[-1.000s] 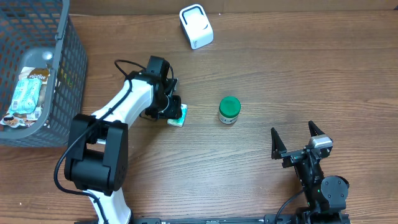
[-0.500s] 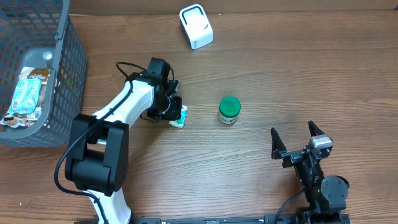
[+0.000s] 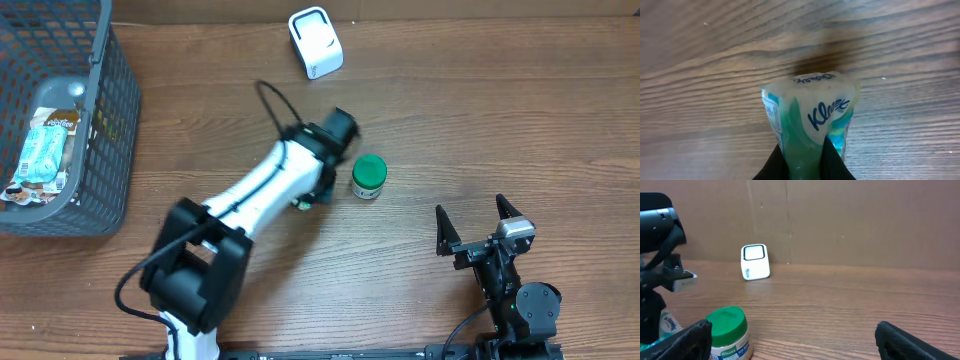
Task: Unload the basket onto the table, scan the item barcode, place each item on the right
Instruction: 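Carry the Kleenex pack with the left gripper toward the green-lid jar, then lower the Kleenex pack upright onto the table left of the jar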
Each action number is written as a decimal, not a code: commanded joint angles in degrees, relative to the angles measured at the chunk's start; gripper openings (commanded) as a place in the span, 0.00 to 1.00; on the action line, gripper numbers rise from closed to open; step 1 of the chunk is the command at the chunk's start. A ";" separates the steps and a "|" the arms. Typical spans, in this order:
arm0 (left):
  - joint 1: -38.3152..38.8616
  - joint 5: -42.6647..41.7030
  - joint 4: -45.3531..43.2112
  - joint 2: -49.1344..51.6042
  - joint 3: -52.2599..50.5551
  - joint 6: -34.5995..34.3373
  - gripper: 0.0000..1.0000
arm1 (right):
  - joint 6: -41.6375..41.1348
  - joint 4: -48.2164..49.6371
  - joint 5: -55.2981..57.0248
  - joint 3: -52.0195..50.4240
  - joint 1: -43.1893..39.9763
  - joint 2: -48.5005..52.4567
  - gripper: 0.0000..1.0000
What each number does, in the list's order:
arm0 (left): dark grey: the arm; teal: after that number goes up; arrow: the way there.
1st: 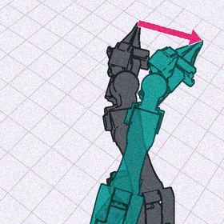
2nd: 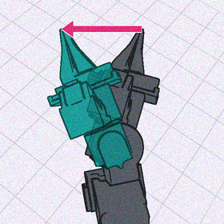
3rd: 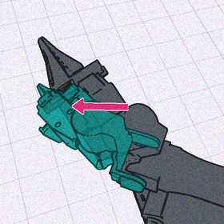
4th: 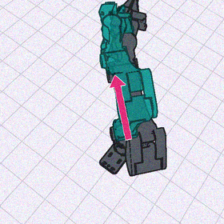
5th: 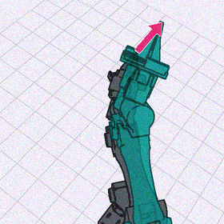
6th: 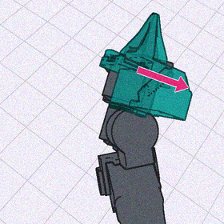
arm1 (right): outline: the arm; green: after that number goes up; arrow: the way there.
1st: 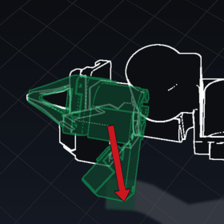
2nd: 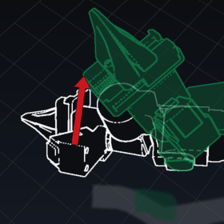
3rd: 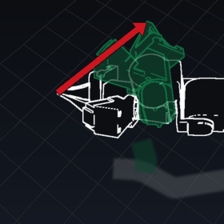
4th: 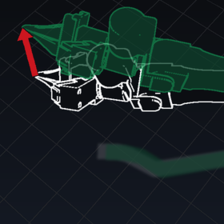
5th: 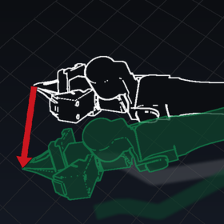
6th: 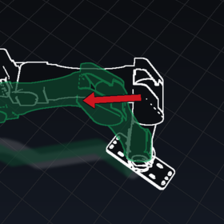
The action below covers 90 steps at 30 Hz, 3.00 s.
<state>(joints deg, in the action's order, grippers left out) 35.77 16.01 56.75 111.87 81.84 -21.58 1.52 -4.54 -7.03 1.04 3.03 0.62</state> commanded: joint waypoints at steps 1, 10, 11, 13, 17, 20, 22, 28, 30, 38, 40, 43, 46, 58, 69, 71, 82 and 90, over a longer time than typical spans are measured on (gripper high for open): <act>3.50 14.01 0.00 -0.28 -0.85 -5.95 0.05 | 0.26 0.28 0.52 -0.57 -0.15 -0.46 1.00; 8.85 21.49 -1.97 0.33 -5.22 -8.59 0.06 | 0.24 0.28 0.50 -0.57 -0.15 -0.46 1.00; 9.01 21.49 -2.64 0.33 -6.10 -8.79 0.06 | 0.26 0.26 0.52 -0.57 -0.15 -0.46 1.00; 9.25 21.64 -4.09 0.33 -7.58 -8.85 0.06 | 0.24 0.28 0.50 -0.57 -0.15 -0.46 1.00; 9.27 21.73 -6.23 0.33 -9.51 -8.85 0.06 | 0.24 0.28 0.52 -0.57 -0.15 -0.46 1.00; 9.27 21.64 -7.06 0.33 -10.16 -8.85 0.06 | 0.26 0.26 0.50 -0.57 -0.15 -0.46 1.00; 9.29 21.22 -7.78 0.33 -10.58 -8.87 0.07 | 0.26 0.28 0.52 -0.57 -0.15 -0.46 1.00; 9.27 20.13 -8.85 0.33 -10.75 -8.85 0.09 | 0.26 0.28 0.50 -0.57 -0.15 -0.46 1.00; 9.27 20.13 -9.09 0.33 -10.75 -8.85 0.13 | 0.24 0.28 0.50 -0.57 -0.15 -0.46 1.00; 9.27 19.43 -9.25 0.33 -10.75 -8.85 0.25 | 0.24 0.28 0.50 -0.57 -0.15 -0.46 1.00; 9.25 19.10 -9.31 0.31 -10.64 -8.85 0.30 | 0.26 0.28 0.50 -0.57 -0.15 -0.46 1.00; 9.20 18.88 -9.22 0.28 -9.99 -8.87 0.34 | 0.24 0.28 0.52 -0.57 -0.15 -0.46 1.00; 9.20 18.86 -8.98 -0.04 -9.05 -8.85 0.35 | 0.26 0.28 0.50 -0.57 -0.15 -0.46 1.00; 9.16 15.45 -8.52 -0.35 -6.56 -7.98 0.35 | 0.26 0.26 0.52 -0.57 -0.15 -0.46 1.00; 6.49 12.17 -2.78 -0.66 -0.11 -8.04 0.39 | 0.26 0.26 0.52 -0.57 -0.15 -0.46 1.00; 5.31 7.48 -2.29 -0.66 2.08 -5.14 0.41 | 0.24 0.28 0.52 -0.57 -0.15 -0.46 1.00; -1.92 -9.35 1.07 -0.57 2.21 1.20 0.73 | 0.24 0.28 0.52 -0.57 -0.15 -0.46 1.00; -3.02 -11.21 -2.51 -0.57 -3.13 1.44 0.67 | 0.24 0.28 0.52 -0.57 -0.15 -0.46 1.00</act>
<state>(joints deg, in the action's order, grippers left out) 32.49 7.73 55.70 111.87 81.71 -21.69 1.52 -4.51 -7.03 1.06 3.03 0.62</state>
